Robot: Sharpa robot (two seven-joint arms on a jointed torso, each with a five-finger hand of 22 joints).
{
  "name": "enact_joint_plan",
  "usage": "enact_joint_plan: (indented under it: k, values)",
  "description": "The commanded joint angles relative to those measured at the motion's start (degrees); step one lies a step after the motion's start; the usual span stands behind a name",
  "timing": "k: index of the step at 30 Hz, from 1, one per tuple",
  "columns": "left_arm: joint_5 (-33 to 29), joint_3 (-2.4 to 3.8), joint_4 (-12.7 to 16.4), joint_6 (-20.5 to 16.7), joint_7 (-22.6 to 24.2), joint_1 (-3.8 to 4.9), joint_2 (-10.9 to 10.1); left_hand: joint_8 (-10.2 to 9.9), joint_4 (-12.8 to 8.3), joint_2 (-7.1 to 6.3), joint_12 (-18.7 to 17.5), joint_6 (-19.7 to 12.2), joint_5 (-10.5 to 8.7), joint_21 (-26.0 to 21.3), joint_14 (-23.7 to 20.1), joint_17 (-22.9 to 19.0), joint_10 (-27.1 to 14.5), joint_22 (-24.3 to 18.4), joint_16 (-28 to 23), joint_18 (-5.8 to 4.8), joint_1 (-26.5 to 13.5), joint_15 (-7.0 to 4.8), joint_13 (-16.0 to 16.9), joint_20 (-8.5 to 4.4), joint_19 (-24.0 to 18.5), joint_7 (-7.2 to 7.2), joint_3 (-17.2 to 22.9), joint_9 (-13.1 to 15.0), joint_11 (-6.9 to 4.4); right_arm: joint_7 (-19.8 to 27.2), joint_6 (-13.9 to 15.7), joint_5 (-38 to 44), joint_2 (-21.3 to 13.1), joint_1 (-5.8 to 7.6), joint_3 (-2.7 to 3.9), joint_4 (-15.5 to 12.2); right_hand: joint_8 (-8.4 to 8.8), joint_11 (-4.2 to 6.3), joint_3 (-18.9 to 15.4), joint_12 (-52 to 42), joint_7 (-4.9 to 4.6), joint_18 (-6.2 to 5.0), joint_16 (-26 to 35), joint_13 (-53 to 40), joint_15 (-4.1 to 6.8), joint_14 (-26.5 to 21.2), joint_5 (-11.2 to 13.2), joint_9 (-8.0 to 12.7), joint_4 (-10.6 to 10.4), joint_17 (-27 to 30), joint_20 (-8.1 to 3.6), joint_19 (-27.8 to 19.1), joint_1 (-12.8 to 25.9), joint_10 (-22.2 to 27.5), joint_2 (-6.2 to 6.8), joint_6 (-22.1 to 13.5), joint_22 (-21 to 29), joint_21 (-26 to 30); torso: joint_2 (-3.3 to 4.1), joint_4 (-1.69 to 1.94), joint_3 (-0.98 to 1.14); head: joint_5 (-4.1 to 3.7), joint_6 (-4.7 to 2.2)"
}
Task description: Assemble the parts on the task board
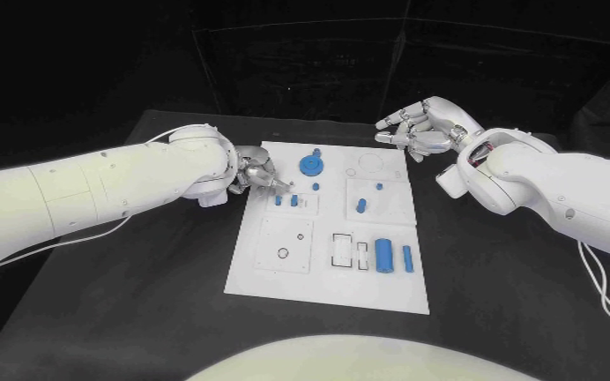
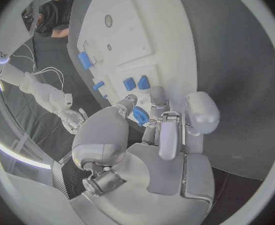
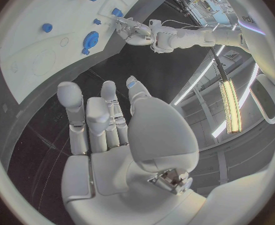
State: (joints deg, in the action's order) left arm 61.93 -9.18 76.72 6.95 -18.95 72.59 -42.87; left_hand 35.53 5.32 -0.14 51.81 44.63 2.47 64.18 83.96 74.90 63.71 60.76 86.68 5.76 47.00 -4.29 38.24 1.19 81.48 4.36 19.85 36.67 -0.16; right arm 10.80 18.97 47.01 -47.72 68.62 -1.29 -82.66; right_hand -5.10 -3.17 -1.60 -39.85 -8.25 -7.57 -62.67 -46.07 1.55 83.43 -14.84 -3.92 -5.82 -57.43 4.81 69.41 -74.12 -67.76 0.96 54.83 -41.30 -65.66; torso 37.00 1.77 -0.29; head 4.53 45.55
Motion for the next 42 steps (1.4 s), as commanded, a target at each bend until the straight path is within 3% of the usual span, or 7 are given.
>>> enact_joint_plan:
  k: [1, 7, 11, 18, 24, 31, 42]
  values:
    - [-7.39, 0.06, 0.33, -7.27, 1.29, 0.32, -0.32, -0.80, -0.08, -0.46, -0.93, -0.94, 0.20, -2.09, 4.20, 8.85, -1.32, -2.09, -0.71, 0.56, 0.76, 0.63, -0.85, 0.50, -0.72, 0.58, 0.68, -0.67, 0.67, 0.55, -0.14, -0.18, 0.09, 0.10, 0.03, 0.03, 0.13, 0.09, -0.19, 0.20, 0.01, -0.96, 0.22, 0.04, -0.15, 0.37, -0.39, 0.03, -0.01, -0.08, -0.09, -0.27, 0.17, 0.44, -0.27, -0.40, 0.05, 0.29, 0.05, -0.08, -0.04, 0.02, 0.06]
    - [-12.04, 0.07, 0.54, -9.35, 2.27, 0.58, -0.71, -2.15, 0.35, -2.91, -2.98, -2.77, 0.24, -9.58, 2.59, 3.99, -4.74, -9.58, -4.34, 1.93, 1.40, 1.66, -2.23, 1.62, -3.08, 1.86, 0.87, -2.12, 1.90, 0.57, -0.14, -0.18, 0.17, 0.09, 0.03, 0.11, 0.13, 0.09, -0.19, 0.20, 0.01, -0.96, 0.22, 0.04, -0.15, 0.37, -0.39, 0.03, -0.01, -0.08, -0.09, -0.27, 0.17, 0.44, -0.27, -0.40, 0.05, 0.29, 0.03, -0.02, -0.01, -0.08, 0.02]
    - [-14.64, 0.06, 0.61, -12.15, 4.74, 0.64, -0.73, -3.27, -0.74, -4.84, -6.55, -5.15, 0.26, -24.93, -3.68, -10.02, -10.49, -24.17, -16.00, 4.27, 4.91, 3.06, -4.29, 2.92, -9.38, 3.27, 1.92, -3.45, 3.36, 0.60, -0.17, -0.19, 0.29, 0.09, 0.03, 0.18, 0.13, 0.09, -0.19, 0.20, 0.01, -0.96, 0.22, 0.04, -0.15, 0.37, -0.39, 0.03, -0.01, -0.08, -0.09, -0.27, 0.17, 0.44, -0.27, -0.40, 0.05, 0.29, 0.01, 0.02, -0.02, -0.15, -0.08]
    - [-9.69, -0.87, 0.26, -18.64, 18.16, 0.41, 1.18, -5.42, -10.68, -5.77, -11.64, -5.42, 0.42, -29.79, -10.91, -22.77, -16.41, -27.31, -27.96, 4.57, 21.29, 3.85, -7.99, 3.94, -11.88, 3.91, 8.25, -6.48, 4.31, 0.64, -0.18, -0.19, 0.50, 0.08, 0.03, 0.27, 0.13, 0.09, -0.20, 0.18, 0.01, -0.96, 0.22, 0.03, -0.16, 0.37, -0.40, 0.03, -0.02, -0.08, -0.09, -0.28, 0.17, 0.44, -0.28, -0.41, 0.06, 0.30, 0.09, -0.11, -0.04, -0.73, -0.78]
    - [0.27, -2.11, -0.22, -23.69, 24.02, -0.10, 3.11, -10.50, -13.36, -7.98, -17.82, 0.32, 0.21, -31.43, -15.98, -30.56, -14.78, -28.13, -35.19, 4.51, 24.76, 4.53, -14.57, 4.37, -13.60, 4.30, 10.89, -12.87, 5.13, 0.66, -0.18, -0.19, 0.68, 0.08, 0.03, 0.32, 0.13, 0.09, -0.23, 0.13, 0.00, -0.96, 0.23, -0.02, -0.16, 0.39, -0.42, 0.04, -0.05, -0.11, -0.09, -0.29, 0.17, 0.44, -0.30, -0.44, 0.09, 0.34, 0.04, -0.12, 0.06, -0.95, -0.97]
    - [11.97, -2.56, -0.77, -21.40, 21.58, -0.67, 5.11, -15.02, -11.89, -9.28, -20.63, 2.89, 0.29, -28.03, -3.25, -13.96, -13.64, -27.08, -18.39, 4.76, 23.74, 3.86, -18.68, 3.80, -5.71, 3.59, 7.30, -17.91, 4.41, 0.67, -0.12, -0.19, 0.87, 0.07, 0.03, 0.38, 0.13, 0.09, -0.20, 0.14, 0.01, -0.97, 0.24, 0.00, -0.16, 0.40, -0.46, 0.03, -0.06, -0.12, -0.08, -0.30, 0.09, 0.47, -0.40, -0.44, 0.11, 0.37, 0.06, -0.02, 0.02, -1.37, -1.24]
    - [18.30, -2.62, -3.29, -19.22, 15.71, -1.80, 8.47, -17.82, -11.41, -8.65, -23.70, 5.36, 0.28, -21.46, 0.15, -8.88, -13.26, -21.05, -13.23, 3.59, 25.52, 3.72, -22.95, 3.62, -1.14, 3.72, 5.71, -21.54, 4.77, 0.94, -0.14, -0.18, 1.29, 0.07, 0.03, 0.41, 0.12, 0.10, -0.11, 0.02, 0.01, -0.96, 0.23, -0.08, -0.16, 0.43, -0.52, 0.03, -0.04, -0.20, -0.08, -0.28, -0.09, 0.44, -0.61, -0.44, 0.10, 0.39, 0.05, -0.09, 0.01, -1.62, -1.35]
